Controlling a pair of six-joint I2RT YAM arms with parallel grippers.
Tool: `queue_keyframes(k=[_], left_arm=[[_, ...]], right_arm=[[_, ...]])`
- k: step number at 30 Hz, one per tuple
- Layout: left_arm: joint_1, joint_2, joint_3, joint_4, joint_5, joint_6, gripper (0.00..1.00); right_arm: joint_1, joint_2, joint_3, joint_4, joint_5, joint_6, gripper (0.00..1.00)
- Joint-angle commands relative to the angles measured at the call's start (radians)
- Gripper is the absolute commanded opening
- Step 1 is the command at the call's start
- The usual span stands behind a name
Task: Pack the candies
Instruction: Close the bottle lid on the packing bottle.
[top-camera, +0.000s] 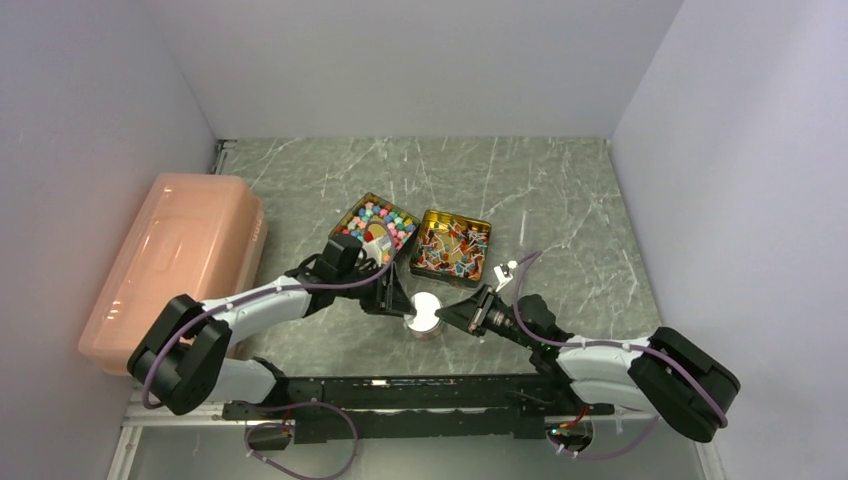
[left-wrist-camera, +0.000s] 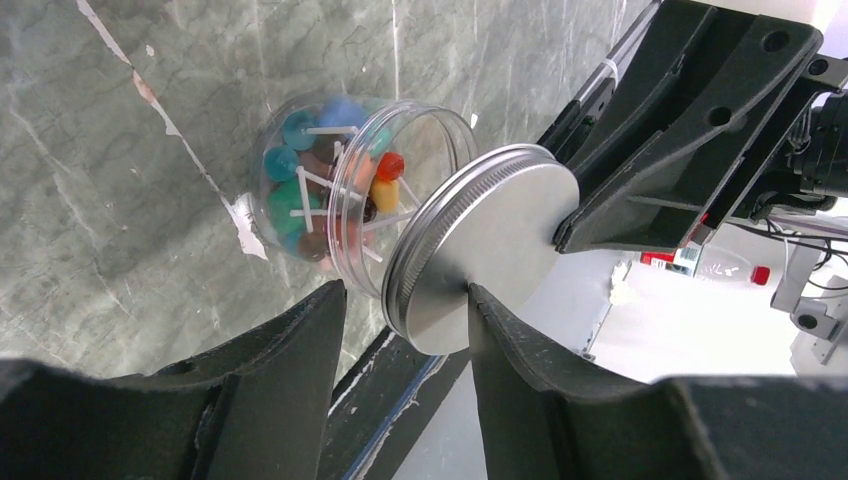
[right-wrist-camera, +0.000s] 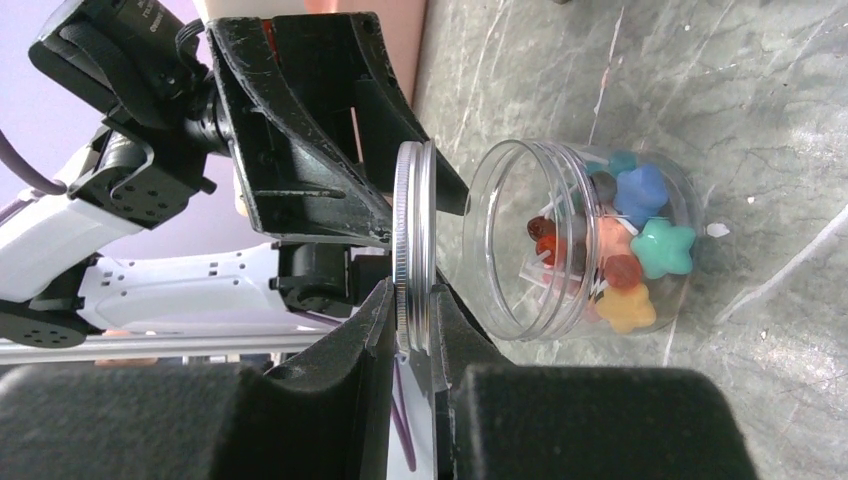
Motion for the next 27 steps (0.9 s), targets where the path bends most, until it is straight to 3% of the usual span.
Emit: queue_keyframes(k=[1, 27], left_arm=[[-0.015, 0.021, 0.047, 0.044, 0.002, 0.005, 0.54], [-0.048, 0.023, 0.096, -0.077, -0.060, 0.038, 0.52]], right_arm=[[-0.004, -0.031, -0.069, 0.024, 0.011, 0.008, 0.14], [-0.004, -0.067, -0.107, -0.056, 0.044, -0.005, 0.17]])
